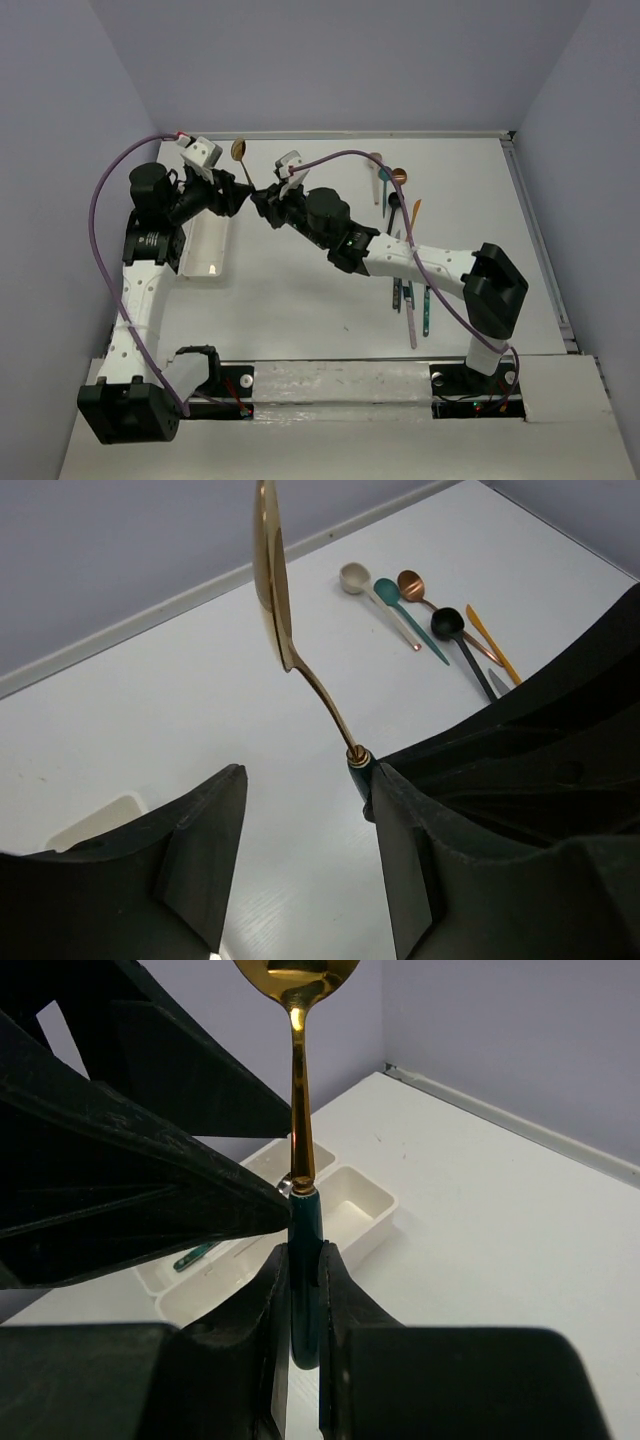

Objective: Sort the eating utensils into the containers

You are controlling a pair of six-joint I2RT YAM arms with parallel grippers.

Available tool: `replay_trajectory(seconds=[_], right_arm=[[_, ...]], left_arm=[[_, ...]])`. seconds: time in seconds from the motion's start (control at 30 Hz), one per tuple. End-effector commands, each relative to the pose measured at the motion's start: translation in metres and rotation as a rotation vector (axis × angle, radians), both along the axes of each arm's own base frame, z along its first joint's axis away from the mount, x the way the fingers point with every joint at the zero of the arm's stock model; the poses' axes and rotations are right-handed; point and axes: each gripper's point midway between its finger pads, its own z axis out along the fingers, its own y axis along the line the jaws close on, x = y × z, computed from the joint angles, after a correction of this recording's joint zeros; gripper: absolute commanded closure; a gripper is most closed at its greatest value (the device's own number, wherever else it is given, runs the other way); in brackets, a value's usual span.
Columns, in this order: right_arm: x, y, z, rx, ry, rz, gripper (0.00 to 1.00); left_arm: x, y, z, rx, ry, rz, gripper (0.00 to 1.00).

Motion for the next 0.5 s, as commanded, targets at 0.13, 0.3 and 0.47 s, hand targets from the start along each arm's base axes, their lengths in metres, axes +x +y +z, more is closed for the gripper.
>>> replay_trajectory(seconds=[0.13, 0.3, 0.47], right_arm=[[-0.008, 0.016, 0.032, 0.086, -0.037, 0.056, 1.0], [-0.01, 0.018, 0.036, 0.107, -0.031, 0.074, 1.0], [-0.008, 0.014, 0.042, 0.116, -0.042, 0.05, 1.0]], left_arm=[[0.015, -0.009, 0.013, -0.075, -0.016, -0.027, 0.38], [0.012, -0.017, 0.013, -0.095, -0.03, -0.078, 0.4], [0.012, -0.017, 0.002, -0.101, 0.005, -0.077, 0.61]])
